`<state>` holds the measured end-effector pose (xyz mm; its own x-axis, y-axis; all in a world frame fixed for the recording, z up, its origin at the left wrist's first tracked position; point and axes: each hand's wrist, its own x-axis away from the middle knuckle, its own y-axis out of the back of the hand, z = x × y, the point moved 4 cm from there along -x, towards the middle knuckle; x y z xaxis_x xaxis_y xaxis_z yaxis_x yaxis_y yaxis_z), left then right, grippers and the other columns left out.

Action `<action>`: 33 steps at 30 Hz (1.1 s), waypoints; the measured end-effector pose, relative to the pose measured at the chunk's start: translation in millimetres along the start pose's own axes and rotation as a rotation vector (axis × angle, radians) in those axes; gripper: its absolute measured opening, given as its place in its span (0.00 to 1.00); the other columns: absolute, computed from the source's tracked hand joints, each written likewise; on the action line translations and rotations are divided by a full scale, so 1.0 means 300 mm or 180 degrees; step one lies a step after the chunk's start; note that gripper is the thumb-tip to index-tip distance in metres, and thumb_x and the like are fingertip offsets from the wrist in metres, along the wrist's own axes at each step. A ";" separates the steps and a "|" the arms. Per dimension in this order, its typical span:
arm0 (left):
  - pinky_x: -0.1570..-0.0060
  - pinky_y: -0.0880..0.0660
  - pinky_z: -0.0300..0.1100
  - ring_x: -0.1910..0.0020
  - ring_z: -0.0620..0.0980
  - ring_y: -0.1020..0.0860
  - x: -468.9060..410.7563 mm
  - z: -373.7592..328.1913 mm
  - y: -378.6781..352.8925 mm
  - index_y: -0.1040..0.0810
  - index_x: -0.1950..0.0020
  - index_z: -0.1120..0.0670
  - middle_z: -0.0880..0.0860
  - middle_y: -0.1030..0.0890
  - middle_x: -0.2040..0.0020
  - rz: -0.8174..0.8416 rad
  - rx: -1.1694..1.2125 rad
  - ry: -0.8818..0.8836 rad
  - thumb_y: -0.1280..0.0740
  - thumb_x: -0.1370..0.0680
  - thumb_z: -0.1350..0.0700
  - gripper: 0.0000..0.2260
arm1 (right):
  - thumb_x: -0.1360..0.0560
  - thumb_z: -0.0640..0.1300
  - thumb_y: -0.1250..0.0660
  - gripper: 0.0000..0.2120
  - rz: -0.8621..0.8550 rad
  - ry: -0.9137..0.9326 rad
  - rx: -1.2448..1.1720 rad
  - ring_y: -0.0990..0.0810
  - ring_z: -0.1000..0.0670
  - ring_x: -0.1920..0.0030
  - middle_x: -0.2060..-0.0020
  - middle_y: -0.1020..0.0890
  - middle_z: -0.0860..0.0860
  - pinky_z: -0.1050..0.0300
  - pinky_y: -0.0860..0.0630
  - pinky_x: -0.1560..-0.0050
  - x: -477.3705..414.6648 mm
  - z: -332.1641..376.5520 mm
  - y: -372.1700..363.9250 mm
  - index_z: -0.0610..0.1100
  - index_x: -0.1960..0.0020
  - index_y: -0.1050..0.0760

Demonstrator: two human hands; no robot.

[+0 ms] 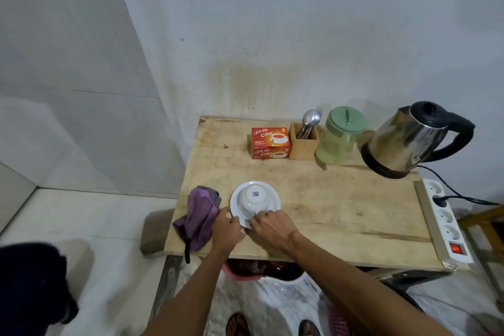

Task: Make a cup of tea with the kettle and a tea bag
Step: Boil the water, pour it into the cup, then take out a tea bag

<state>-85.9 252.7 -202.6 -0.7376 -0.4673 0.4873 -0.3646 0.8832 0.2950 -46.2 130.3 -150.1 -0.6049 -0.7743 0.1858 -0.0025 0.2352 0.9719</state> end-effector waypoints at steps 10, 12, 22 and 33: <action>0.77 0.23 0.40 0.72 0.55 0.20 0.001 0.001 -0.002 0.28 0.35 0.60 0.64 0.18 0.54 0.0017 0.0136 0.0003 0.40 0.20 0.65 0.13 | 0.20 0.38 0.41 0.16 -0.0117 -0.0400 -0.0781 0.22 0.35 0.49 0.43 0.27 0.36 0.45 0.28 0.63 0.022 -0.050 0.034 0.39 0.32 0.34; 0.76 0.22 0.40 0.75 0.52 0.21 -0.003 0.002 -0.006 0.29 0.35 0.60 0.63 0.18 0.55 0.0039 0.0099 -0.0013 0.41 0.19 0.64 0.13 | 0.18 0.41 0.45 0.13 -0.0322 -0.0812 -0.1243 0.21 0.35 0.52 0.45 0.26 0.37 0.48 0.32 0.63 0.012 -0.071 0.064 0.39 0.36 0.33; 0.76 0.23 0.40 0.76 0.51 0.21 -0.012 0.005 0.002 0.29 0.35 0.59 0.64 0.17 0.54 0.0093 0.0102 0.0047 0.40 0.19 0.63 0.12 | 0.20 0.48 0.44 0.09 -0.0779 -0.2304 -0.3983 0.22 0.47 0.61 0.60 0.20 0.47 0.49 0.23 0.63 0.056 -0.109 0.037 0.44 0.51 0.28; 0.75 0.23 0.40 0.68 0.57 0.19 -0.025 0.009 0.000 0.28 0.39 0.57 0.66 0.17 0.52 0.0166 0.0157 0.0115 0.39 0.21 0.64 0.11 | 0.19 0.38 0.49 0.14 -0.0537 -0.2756 -0.6062 0.28 0.50 0.74 0.72 0.26 0.45 0.59 0.24 0.74 0.061 -0.037 -0.013 0.38 0.58 0.29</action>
<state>-81.9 256.1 -208.5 -0.7356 -0.4211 0.5307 -0.3545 0.9068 0.2282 -48.4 108.7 -149.0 -0.8166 -0.1789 0.5488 0.2027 -0.9791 -0.0175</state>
